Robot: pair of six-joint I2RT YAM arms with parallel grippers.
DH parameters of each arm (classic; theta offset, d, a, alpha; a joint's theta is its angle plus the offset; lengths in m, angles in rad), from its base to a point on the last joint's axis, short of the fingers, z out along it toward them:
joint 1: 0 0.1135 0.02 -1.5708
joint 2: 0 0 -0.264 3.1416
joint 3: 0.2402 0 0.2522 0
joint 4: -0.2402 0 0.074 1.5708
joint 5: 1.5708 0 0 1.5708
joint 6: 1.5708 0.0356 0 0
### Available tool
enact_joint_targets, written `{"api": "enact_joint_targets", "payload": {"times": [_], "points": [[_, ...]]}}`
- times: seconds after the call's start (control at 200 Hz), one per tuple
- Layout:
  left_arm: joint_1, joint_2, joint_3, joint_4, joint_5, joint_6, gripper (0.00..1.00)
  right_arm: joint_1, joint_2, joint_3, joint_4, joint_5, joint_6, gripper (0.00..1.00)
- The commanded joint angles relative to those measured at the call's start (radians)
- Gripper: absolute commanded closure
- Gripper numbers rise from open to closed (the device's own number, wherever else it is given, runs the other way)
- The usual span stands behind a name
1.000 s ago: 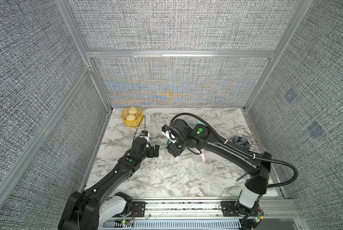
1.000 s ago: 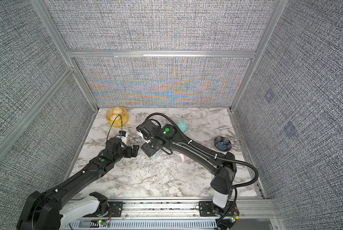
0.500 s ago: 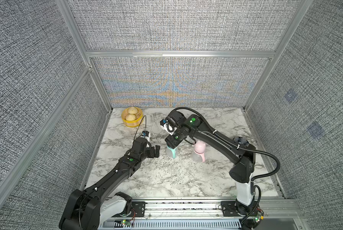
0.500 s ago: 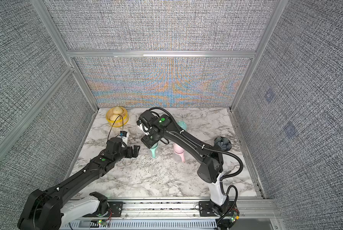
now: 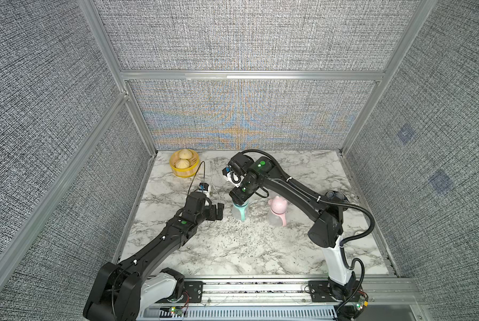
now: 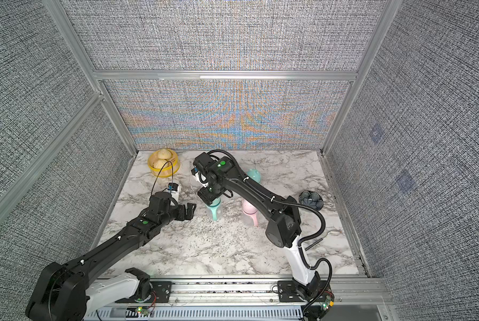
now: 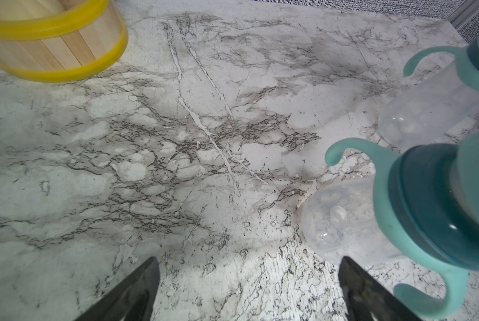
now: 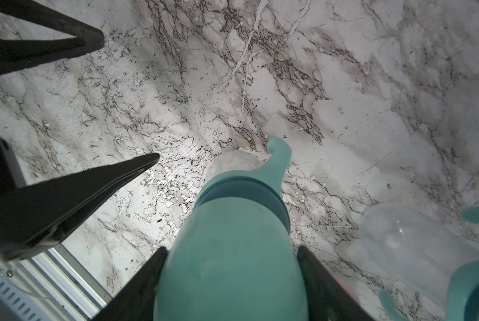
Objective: Assemble the baby bottles
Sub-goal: Close the lid on the baby bottle.
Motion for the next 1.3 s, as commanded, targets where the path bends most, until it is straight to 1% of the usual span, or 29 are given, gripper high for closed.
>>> {"api": "enact_joint_targets", "payload": {"times": [0.0,0.39,0.786,0.926,0.996,1.096,1.201,1.296], "points": [[0.002,0.002,0.008,0.017,0.007,-0.009,0.00,-0.002,0.014,0.006,-0.022,-0.020,-0.010,0.29],[0.002,-0.002,0.010,0.011,0.007,-0.005,0.00,-0.009,0.056,0.019,-0.037,-0.023,-0.008,0.29],[0.001,0.001,0.008,0.017,0.014,-0.006,0.00,-0.009,0.133,0.135,-0.211,0.052,0.000,0.29],[0.002,0.007,0.010,0.018,0.016,-0.008,0.00,-0.009,0.149,0.122,-0.217,0.017,-0.010,0.29],[0.002,0.010,0.011,0.018,0.017,-0.007,0.00,-0.011,0.177,0.156,-0.246,0.022,-0.014,0.29],[0.002,0.009,0.014,0.015,0.016,-0.006,0.00,-0.014,0.224,0.244,-0.322,0.027,-0.018,0.29],[0.001,0.003,0.013,0.011,0.014,-0.005,0.00,-0.014,0.238,0.255,-0.350,0.048,-0.021,0.29],[0.001,-0.001,0.011,0.009,0.014,-0.003,0.00,-0.014,0.245,0.253,-0.364,0.043,-0.022,0.29]]}}
